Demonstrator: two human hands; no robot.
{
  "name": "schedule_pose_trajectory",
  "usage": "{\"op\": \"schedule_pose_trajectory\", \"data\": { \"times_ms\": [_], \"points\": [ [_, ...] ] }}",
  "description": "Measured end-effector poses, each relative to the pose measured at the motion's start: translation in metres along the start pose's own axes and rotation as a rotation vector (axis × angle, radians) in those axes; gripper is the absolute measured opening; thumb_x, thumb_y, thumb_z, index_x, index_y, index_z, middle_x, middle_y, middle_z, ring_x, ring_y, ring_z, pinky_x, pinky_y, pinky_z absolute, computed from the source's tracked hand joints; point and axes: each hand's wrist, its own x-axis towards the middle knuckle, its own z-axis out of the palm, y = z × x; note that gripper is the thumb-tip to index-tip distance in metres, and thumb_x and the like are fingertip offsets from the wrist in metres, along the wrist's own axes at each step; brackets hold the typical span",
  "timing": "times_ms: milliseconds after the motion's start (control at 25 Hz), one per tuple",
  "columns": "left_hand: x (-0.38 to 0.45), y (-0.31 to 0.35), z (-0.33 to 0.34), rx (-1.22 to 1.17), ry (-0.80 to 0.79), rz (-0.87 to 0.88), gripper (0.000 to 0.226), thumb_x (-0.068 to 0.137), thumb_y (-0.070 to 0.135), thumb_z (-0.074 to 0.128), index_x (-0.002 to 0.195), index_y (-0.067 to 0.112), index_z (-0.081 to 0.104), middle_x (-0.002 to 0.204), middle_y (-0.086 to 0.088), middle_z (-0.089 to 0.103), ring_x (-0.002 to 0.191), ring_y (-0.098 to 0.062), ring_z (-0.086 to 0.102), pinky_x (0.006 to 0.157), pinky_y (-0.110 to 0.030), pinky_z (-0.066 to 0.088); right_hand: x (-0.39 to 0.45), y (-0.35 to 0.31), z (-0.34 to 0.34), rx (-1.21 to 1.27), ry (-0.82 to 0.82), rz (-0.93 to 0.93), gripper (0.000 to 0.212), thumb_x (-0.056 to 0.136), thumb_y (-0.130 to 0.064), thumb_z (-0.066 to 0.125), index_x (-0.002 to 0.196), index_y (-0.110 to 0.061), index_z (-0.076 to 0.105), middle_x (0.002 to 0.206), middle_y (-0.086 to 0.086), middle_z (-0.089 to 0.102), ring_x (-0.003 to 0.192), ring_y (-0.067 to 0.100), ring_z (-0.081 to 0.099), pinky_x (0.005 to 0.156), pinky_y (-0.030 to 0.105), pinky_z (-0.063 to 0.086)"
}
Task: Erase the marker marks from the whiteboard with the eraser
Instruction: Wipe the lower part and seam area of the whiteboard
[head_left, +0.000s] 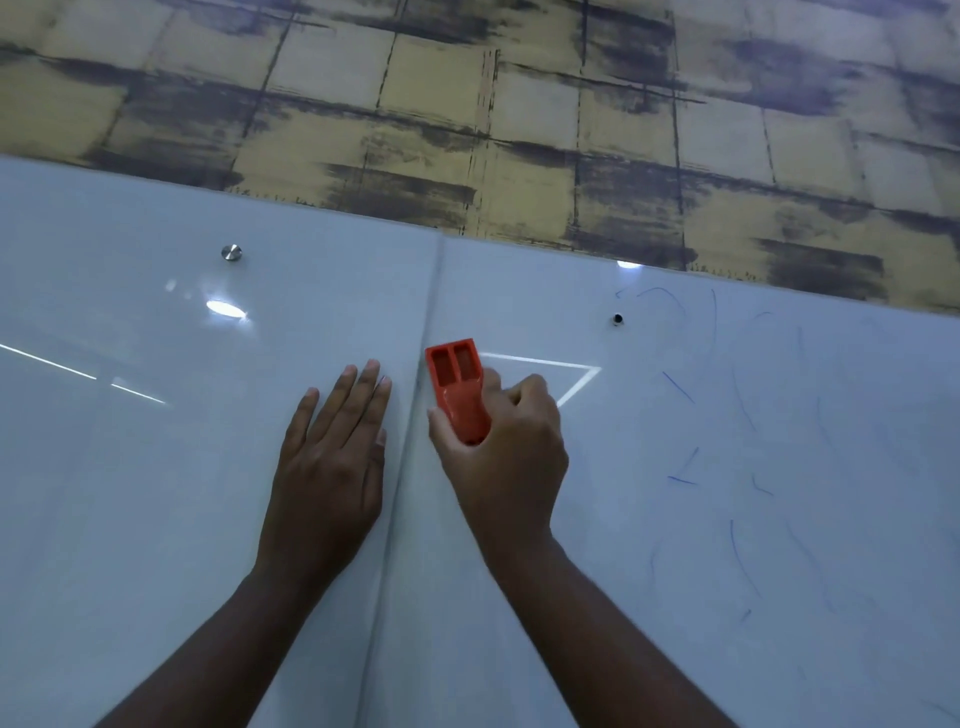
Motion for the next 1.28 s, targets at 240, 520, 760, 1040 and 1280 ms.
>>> {"op": "schedule_pose_trajectory", "data": {
  "times_ms": [240,520,760,1040,1280],
  "points": [
    [-0.006,0.002,-0.003,0.015,-0.011,0.005,0.054,0.111,0.021,0.032,0.161,0.004,0.041,0.170,-0.012,0.036,0.160,-0.027,0.030,0.130,-0.053,0.024,-0.030,0.001,-0.010,-0.027,-0.057,-0.073,0.056,0.079,-0.061,0.077,0.116,-0.018,0.069,0.087,-0.004,0.048,0.076,0.013,0.051,0.056,0.025,0.052],
    [-0.011,0.003,-0.005,0.007,-0.009,-0.007,0.053,0.112,0.022,0.032,0.161,0.005,0.042,0.170,-0.011,0.035,0.160,-0.027,0.030,0.128,-0.056,0.027,0.046,-0.005,-0.013,-0.037,-0.180,0.115,0.062,0.084,-0.067,0.070,0.130,-0.026,0.065,0.098,-0.003,0.047,0.095,0.019,0.060,0.071,0.030,0.050],
    [-0.018,0.003,-0.008,0.010,-0.019,-0.005,0.054,0.112,0.022,0.032,0.161,0.004,0.040,0.171,-0.012,0.034,0.160,-0.027,0.029,0.129,-0.055,0.026,-0.037,0.001,-0.018,-0.024,-0.104,-0.076,0.059,0.083,-0.063,0.071,0.124,-0.021,0.066,0.090,-0.004,0.046,0.079,0.013,0.050,0.061,0.025,0.051],
    [-0.030,0.008,-0.013,0.006,-0.015,-0.019,0.053,0.110,0.018,0.036,0.162,0.004,0.040,0.171,-0.010,0.033,0.161,-0.026,0.029,0.129,-0.056,0.026,-0.033,0.047,-0.042,-0.076,-0.085,-0.114,0.057,0.076,-0.059,0.075,0.121,-0.023,0.072,0.086,-0.003,0.050,0.076,0.021,0.056,0.061,0.034,0.054],
    [-0.051,0.017,-0.020,0.010,-0.025,-0.048,0.053,0.110,0.015,0.038,0.162,0.004,0.039,0.172,-0.010,0.032,0.161,-0.026,0.028,0.130,-0.055,0.025,-0.046,0.090,-0.066,-0.004,0.005,0.108,0.064,0.078,-0.047,0.086,0.135,-0.023,0.068,0.087,-0.003,0.056,0.075,0.020,0.057,0.068,0.041,0.057]
  ]
}}
